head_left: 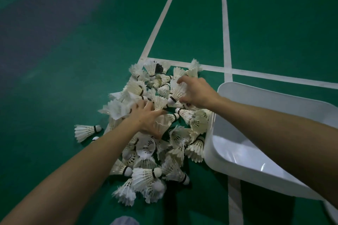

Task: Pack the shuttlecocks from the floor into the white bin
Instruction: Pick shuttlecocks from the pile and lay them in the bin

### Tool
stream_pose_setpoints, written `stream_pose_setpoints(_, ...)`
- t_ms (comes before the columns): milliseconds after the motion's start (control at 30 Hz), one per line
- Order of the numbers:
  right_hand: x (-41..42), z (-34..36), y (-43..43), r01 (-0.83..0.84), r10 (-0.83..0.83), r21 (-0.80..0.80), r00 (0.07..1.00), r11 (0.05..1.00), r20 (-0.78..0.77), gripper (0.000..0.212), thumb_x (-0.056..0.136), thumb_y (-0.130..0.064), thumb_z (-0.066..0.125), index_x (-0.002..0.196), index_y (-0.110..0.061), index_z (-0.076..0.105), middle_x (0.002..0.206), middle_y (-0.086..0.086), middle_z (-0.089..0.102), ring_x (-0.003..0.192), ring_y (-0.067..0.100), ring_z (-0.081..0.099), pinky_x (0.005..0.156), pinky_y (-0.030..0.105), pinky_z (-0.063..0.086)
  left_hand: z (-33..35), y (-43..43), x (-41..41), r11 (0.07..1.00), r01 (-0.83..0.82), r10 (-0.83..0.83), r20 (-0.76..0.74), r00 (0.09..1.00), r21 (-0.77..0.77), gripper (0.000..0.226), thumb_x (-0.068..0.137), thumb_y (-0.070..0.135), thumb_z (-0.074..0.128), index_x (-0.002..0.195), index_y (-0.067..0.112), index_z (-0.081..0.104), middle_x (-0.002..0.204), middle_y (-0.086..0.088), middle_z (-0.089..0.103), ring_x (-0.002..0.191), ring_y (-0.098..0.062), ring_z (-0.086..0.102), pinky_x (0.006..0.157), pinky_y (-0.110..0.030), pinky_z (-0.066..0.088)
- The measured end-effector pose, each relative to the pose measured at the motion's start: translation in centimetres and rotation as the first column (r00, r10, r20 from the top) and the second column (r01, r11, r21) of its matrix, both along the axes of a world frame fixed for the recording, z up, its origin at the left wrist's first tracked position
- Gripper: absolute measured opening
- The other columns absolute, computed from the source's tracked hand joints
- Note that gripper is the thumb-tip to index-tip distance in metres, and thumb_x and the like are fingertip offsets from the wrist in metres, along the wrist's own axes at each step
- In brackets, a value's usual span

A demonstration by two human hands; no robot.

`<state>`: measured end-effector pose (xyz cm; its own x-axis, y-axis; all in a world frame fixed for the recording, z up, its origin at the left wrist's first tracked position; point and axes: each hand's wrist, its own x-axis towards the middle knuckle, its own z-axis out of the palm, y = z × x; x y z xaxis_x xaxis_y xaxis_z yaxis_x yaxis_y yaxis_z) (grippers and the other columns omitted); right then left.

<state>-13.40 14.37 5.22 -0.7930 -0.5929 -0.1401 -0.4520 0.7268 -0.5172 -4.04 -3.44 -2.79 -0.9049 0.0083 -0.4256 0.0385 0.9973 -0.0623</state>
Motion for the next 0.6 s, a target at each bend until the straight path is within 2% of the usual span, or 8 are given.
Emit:
stream_pose_setpoints(67, 0.3, -0.2, -0.2, -0.019, 0.019, 0.026, 1.000, 0.999, -0.010, 0.061, 0.078, -0.025, 0.078, 0.131, -0.023, 0.048, 0.088, 0.003, 0.064, 0.070, 0.016, 0.064, 0.080, 0.041, 0.055, -0.2, -0.4, 0.0, 0.994, 0.031, -0.036, 0.046, 0.998, 0.105, 0.090, 0.063, 0.077, 0.063, 0.138, 0.059, 0.017, 0.139, -0.012, 0.025, 0.132, -0.037, 0.025, 0.110, -0.052, 0.024)
stream_pose_setpoints(133, 0.6, -0.5, -0.5, -0.025, 0.024, 0.042, 1.000, 0.999, 0.004, 0.060, 0.080, -0.026, 0.076, 0.132, -0.024, 0.046, 0.089, 0.003, 0.065, 0.067, 0.014, 0.065, 0.078, 0.037, 0.055, -0.4, -0.9, 0.1, 0.973, 0.031, -0.055, 0.096, 0.994, 0.231, 0.080, 0.068, 0.066, 0.068, 0.136, 0.057, 0.027, 0.132, -0.009, 0.025, 0.122, -0.029, 0.037, 0.103, -0.041, 0.037)
stream_pose_setpoints(233, 0.9, -1.1, -0.9, -0.034, 0.032, 0.034, 0.998, 0.999, 0.045, 0.057, 0.083, -0.024, 0.073, 0.134, -0.026, 0.047, 0.109, 0.009, 0.066, 0.071, 0.014, 0.066, 0.080, 0.034, 0.055, -0.6, -1.6, 0.2, 0.951, 0.018, -0.048, 0.091, 0.995, 0.307, 0.075, 0.072, 0.058, 0.071, 0.136, 0.049, 0.032, 0.142, -0.005, 0.023, 0.121, -0.024, 0.039, 0.100, -0.039, 0.040)
stream_pose_setpoints(400, 1.5, -1.9, -1.1, 0.024, -0.025, 0.017, 0.996, 1.000, 0.081, 0.055, 0.082, -0.024, 0.075, 0.132, -0.023, 0.051, 0.130, 0.010, 0.058, 0.078, 0.012, 0.060, 0.087, 0.030, 0.048, -0.8, -2.8, 0.8, 0.838, -0.129, 0.142, 0.016, 0.990, 0.530, 0.077, 0.070, 0.047, 0.078, 0.135, 0.044, 0.036, 0.140, -0.004, 0.034, 0.123, -0.023, 0.042, 0.103, -0.043, 0.041)
stream_pose_setpoints(467, 1.6, -2.3, -1.1, 0.077, -0.076, -0.008, 0.993, 0.997, 0.090, 0.056, 0.081, -0.025, 0.076, 0.131, -0.024, 0.051, 0.133, 0.010, 0.055, 0.084, 0.015, 0.061, 0.084, 0.030, 0.050, -0.7, -3.0, 1.3, 0.776, -0.141, 0.190, -0.015, 0.982, 0.615, 0.077, 0.069, 0.044, 0.080, 0.134, 0.043, 0.038, 0.141, -0.005, 0.034, 0.125, -0.024, 0.041, 0.105, -0.047, 0.039)
stream_pose_setpoints(600, 1.6, -2.9, -0.9, 0.171, -0.164, -0.043, 0.977, 0.984, 0.138, 0.058, 0.079, -0.028, 0.078, 0.130, -0.022, 0.052, 0.132, 0.008, 0.054, 0.111, 0.023, 0.055, 0.089, 0.033, 0.049, 0.0, -3.0, 2.3, 0.666, -0.126, 0.288, -0.097, 0.953, 0.736, 0.077, 0.070, 0.035, 0.081, 0.135, 0.041, 0.040, 0.142, -0.005, 0.034, 0.126, -0.022, 0.039, 0.104, -0.048, 0.041)
